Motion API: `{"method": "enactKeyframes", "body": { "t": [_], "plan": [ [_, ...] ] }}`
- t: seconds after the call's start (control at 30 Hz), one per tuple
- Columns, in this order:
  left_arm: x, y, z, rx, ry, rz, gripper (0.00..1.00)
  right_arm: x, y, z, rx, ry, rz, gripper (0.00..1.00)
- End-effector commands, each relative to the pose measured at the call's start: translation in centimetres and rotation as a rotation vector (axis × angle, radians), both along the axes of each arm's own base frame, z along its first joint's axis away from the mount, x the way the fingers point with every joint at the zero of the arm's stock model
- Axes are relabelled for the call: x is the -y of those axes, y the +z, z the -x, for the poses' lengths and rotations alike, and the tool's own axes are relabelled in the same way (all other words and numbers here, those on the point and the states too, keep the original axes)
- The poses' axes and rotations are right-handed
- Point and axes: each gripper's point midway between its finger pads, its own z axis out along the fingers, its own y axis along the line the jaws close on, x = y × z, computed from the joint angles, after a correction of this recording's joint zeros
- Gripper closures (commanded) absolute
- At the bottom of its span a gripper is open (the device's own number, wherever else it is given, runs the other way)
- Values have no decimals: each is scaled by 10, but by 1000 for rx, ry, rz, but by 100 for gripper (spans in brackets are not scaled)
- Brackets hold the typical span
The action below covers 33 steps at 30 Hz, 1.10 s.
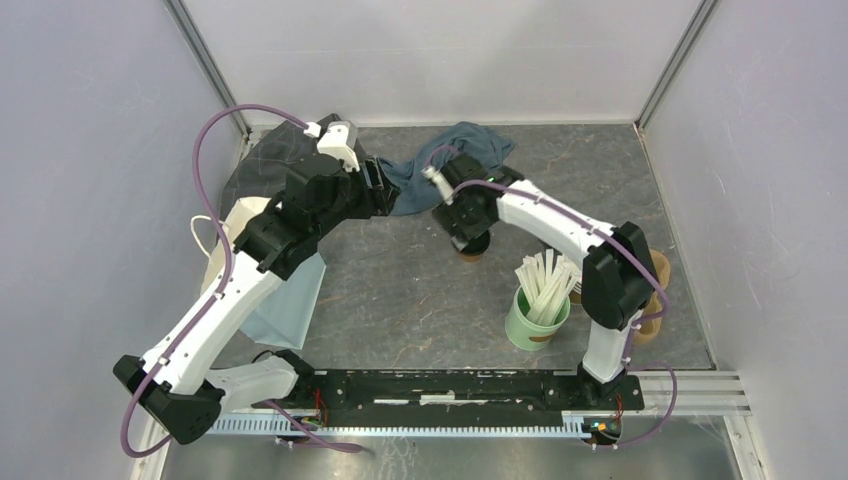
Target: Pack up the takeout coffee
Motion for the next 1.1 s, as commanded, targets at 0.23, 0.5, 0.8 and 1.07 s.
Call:
{"method": "enactKeyframes", "body": {
  "t": [0.23, 0.5, 0.8, 1.07],
  "plan": [
    [4, 38, -4, 55, -63, -58, 30, 141, -10, -113, 121, -441, 90, 22],
    [13, 42, -9, 55, -101, -71, 30, 123, -5, -134, 119, -396, -52, 19],
    [8, 43, -8, 69, -111, -110, 29, 128, -8, -134, 110, -428, -54, 17],
    [4, 42, -7, 78, -115, -135, 29, 126, 7, -131, 120, -459, -140, 8]
  ]
}}
